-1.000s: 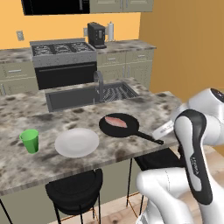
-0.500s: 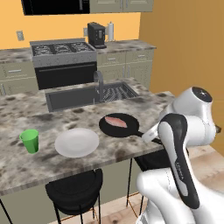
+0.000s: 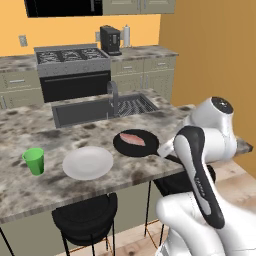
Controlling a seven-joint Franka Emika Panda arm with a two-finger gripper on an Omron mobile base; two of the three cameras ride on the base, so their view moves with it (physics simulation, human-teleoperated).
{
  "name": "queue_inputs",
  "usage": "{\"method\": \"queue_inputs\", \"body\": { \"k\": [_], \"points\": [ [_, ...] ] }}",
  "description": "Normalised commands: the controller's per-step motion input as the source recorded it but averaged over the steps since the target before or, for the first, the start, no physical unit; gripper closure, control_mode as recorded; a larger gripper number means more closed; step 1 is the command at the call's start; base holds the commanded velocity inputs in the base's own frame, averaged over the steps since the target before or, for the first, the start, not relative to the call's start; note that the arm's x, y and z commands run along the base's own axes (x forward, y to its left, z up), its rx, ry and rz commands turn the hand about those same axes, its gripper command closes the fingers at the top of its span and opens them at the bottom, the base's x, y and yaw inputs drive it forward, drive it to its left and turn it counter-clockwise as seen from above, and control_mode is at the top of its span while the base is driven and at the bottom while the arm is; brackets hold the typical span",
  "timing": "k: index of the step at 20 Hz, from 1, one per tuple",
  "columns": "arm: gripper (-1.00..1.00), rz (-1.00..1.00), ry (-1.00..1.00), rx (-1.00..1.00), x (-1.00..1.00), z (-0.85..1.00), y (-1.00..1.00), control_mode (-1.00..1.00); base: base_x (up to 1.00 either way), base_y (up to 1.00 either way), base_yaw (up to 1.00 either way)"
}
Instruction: Pick up the pan with the steak in it and place it on the dining table. Then place the steak on the plate.
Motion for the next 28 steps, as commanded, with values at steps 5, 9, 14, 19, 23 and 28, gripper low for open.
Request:
{"method": "queue_inputs", "body": {
  "k": [5, 9, 14, 19, 23, 28],
  "points": [
    [-1.00, -0.03, 0.00, 0.00, 0.50, 0.00, 0.11, -1.00, 0.00, 0.00, 0.00],
    [-1.00, -0.04, 0.00, 0.00, 0.53, 0.00, 0.12, -1.00, 0.00, 0.00, 0.00],
    [-1.00, -0.03, 0.01, 0.00, 0.49, 0.00, 0.09, -1.00, 0.00, 0.00, 0.00],
    [-1.00, -0.03, 0.00, 0.00, 0.44, 0.00, 0.08, -1.00, 0.00, 0.00, 0.00],
    [-1.00, -0.02, 0.00, 0.00, 0.40, 0.00, 0.09, -1.00, 0.00, 0.00, 0.00],
    [-1.00, -0.02, 0.00, 0.00, 0.37, 0.00, 0.08, -1.00, 0.00, 0.00, 0.00]
  ]
}}
